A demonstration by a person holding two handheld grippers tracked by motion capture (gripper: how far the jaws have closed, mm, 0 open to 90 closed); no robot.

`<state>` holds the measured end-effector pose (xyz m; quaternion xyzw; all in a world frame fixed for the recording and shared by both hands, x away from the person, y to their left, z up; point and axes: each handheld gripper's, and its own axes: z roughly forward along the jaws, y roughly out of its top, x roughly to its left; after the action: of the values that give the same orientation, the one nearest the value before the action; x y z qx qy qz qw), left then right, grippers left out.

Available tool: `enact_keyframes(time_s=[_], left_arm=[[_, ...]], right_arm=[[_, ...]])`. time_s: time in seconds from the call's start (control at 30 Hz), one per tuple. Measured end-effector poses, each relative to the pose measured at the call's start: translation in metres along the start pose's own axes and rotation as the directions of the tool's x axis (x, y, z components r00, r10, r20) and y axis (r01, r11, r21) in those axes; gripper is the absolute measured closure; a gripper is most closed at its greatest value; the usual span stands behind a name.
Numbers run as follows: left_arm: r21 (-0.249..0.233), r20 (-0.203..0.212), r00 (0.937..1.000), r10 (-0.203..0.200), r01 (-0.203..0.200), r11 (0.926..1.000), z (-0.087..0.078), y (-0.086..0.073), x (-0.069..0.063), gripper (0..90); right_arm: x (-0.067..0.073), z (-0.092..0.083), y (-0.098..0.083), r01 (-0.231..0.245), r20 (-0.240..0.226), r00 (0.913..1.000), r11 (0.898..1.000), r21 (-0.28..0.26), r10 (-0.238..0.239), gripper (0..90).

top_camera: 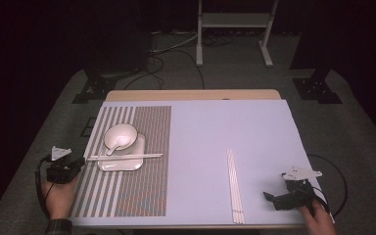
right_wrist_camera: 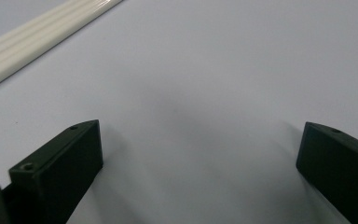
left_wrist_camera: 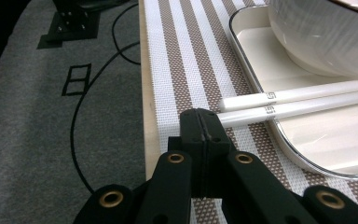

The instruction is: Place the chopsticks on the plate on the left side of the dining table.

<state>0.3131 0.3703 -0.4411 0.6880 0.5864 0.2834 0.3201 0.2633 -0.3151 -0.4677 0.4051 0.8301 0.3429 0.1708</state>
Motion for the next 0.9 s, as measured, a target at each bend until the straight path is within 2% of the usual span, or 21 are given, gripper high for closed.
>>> enact_keyframes(time_s=[0.17,0.9], left_arm=[[0.002,0.004,1.0000,-0.008,0.008,1.0000,0.0042,0.0011,-0.0002,90.0],[0.010,0.013,0.9999,0.010,-0.010,0.9999,0.0077,0.0046,-0.0053,90.0]], right_arm=[[0.0001,0.0000,-0.0001,0.000,0.001,1.0000,1.000,-0.001,0.000,0.0],[0.0001,0.0000,0.0000,0.000,0.001,1.0000,1.000,0.000,0.000,0.0]])
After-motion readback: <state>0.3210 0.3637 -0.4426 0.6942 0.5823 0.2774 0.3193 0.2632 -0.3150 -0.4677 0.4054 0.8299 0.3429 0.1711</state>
